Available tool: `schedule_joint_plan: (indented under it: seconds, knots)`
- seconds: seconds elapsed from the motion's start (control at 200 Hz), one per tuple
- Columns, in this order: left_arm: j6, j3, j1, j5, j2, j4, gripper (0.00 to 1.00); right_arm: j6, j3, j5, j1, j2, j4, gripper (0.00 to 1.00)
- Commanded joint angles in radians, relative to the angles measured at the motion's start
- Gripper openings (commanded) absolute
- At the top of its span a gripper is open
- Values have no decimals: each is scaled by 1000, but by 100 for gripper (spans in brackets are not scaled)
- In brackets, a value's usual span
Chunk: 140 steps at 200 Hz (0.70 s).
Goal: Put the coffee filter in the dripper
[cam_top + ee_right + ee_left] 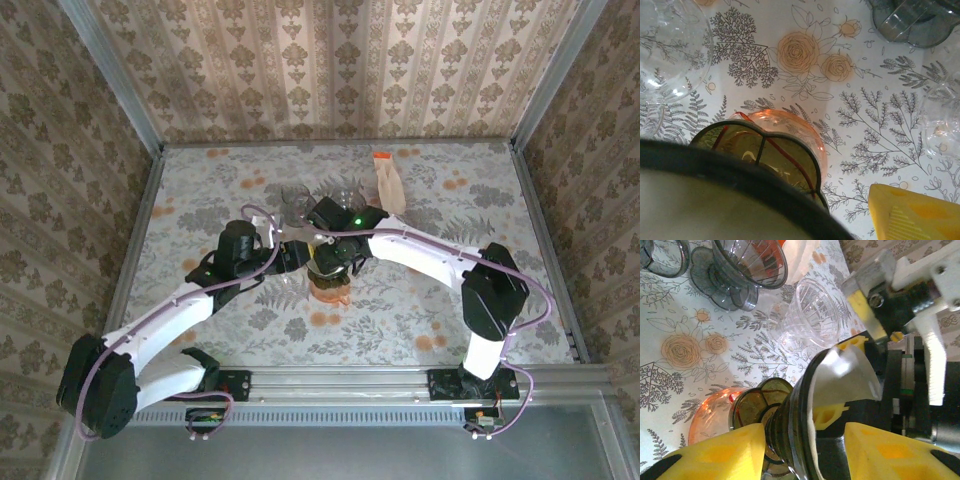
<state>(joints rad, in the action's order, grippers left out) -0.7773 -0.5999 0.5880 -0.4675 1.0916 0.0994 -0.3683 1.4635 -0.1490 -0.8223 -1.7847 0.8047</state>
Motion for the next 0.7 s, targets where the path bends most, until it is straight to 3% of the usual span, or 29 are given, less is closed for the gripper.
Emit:
schedule_joint_plan:
  seconds: [0.0, 0.355, 0.695]
  knots:
    - [-13, 17, 4, -17, 2, 25, 46, -11, -18, 11, 1, -15, -18, 70]
    - [-7, 22, 12, -9, 2, 11, 40, -22, -31, 7, 0, -16, -29, 71]
    - [25, 6, 28, 27, -7, -56, 29, -24, -31, 1, 2, -10, -32, 71]
